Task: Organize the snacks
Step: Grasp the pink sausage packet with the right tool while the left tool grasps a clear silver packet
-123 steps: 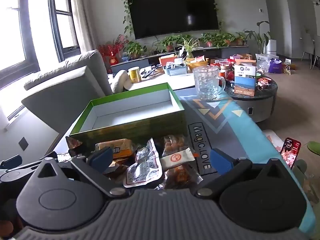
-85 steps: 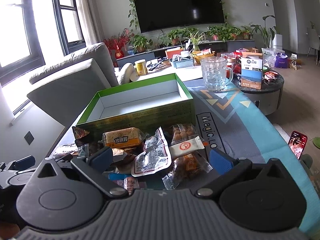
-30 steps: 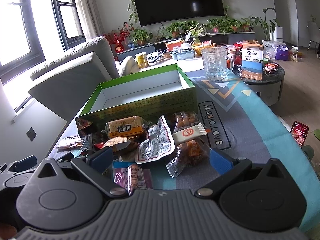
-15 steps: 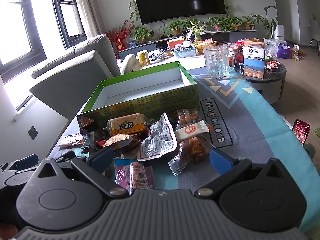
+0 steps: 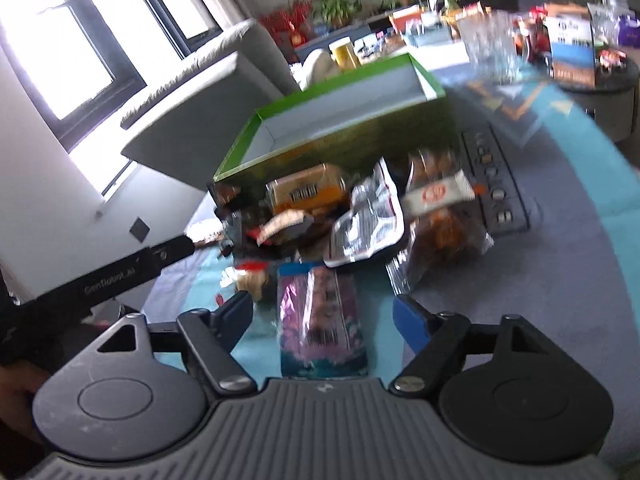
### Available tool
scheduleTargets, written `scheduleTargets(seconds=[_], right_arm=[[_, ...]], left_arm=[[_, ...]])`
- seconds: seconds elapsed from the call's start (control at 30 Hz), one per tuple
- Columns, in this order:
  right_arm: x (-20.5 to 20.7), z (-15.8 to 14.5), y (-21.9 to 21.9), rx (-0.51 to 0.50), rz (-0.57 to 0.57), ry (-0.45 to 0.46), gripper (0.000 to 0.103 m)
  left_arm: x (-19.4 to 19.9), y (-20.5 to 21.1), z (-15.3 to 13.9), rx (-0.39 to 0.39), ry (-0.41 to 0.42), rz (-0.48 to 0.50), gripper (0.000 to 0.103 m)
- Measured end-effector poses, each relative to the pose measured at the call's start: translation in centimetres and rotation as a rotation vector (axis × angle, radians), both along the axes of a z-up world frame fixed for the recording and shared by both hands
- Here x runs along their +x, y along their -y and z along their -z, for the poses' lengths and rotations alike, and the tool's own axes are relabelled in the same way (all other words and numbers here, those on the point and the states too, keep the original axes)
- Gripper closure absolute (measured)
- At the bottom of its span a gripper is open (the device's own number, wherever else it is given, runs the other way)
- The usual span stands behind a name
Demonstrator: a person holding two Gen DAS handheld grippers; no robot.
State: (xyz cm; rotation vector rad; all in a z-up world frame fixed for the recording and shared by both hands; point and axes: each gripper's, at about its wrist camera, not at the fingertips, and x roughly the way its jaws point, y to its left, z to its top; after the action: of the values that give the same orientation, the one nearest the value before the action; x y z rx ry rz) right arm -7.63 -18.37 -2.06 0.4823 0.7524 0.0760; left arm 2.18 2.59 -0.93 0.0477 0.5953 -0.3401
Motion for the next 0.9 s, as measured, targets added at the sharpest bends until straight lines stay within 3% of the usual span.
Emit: scheduleTargets(seconds=[0.4, 0.9], right_arm=[[1.6, 1.5, -0.2, -0.020, -0.080, -0.051, 0.050], [4.1, 2.3, -1.2, -0.092, -0.116, -0.064, 0.049]], left_arm=[[4.8, 2.5, 1.9, 0.037, -0.092, 0.008, 0.020], [6.7, 3.4, 3.6, 0.031, -0.149, 0.029, 0.028]])
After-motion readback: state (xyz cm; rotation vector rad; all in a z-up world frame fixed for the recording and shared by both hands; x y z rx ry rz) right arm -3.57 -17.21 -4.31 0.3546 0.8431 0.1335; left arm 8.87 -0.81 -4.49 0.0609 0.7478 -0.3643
